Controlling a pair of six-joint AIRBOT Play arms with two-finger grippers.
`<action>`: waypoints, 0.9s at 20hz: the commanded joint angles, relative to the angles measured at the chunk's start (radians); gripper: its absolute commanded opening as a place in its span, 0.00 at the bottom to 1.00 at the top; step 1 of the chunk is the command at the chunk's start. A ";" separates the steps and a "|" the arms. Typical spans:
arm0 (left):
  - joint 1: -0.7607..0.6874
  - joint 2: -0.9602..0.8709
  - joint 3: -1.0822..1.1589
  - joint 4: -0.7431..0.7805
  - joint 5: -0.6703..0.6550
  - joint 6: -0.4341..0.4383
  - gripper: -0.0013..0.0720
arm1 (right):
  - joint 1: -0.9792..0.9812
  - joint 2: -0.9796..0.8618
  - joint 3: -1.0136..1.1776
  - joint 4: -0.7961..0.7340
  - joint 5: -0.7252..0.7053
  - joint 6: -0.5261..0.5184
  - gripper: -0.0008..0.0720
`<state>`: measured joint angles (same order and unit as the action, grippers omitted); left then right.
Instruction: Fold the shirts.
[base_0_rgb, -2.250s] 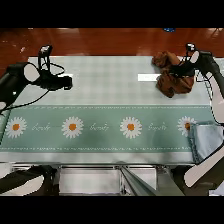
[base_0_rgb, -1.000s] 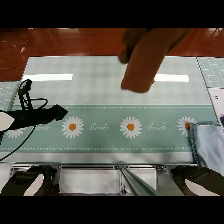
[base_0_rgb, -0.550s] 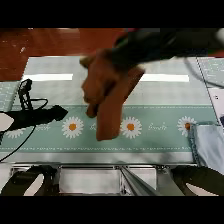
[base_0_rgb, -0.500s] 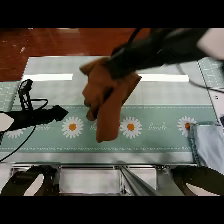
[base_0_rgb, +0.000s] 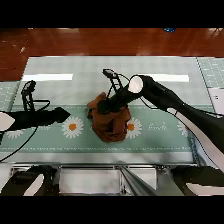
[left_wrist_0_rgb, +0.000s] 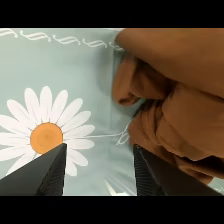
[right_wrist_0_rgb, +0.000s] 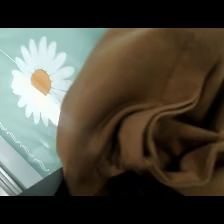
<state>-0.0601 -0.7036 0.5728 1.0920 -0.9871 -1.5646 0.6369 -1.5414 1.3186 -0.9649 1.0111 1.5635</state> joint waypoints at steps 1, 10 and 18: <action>0.043 -0.003 0.031 -0.007 -0.004 0.038 0.71 | -0.098 0.005 0.018 0.034 0.083 -0.040 0.57; 0.304 -0.095 -0.098 -0.392 -0.136 0.269 0.71 | -0.680 0.614 -0.379 -0.262 0.049 0.086 0.57; 0.076 -0.570 -0.057 -0.667 0.035 0.507 0.71 | -0.695 0.901 -0.977 0.107 -0.012 0.010 0.57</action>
<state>0.0807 -1.1255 0.4782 0.5175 -1.0039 -1.1297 -0.0463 -0.7280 0.4824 -0.9436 1.0046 1.5879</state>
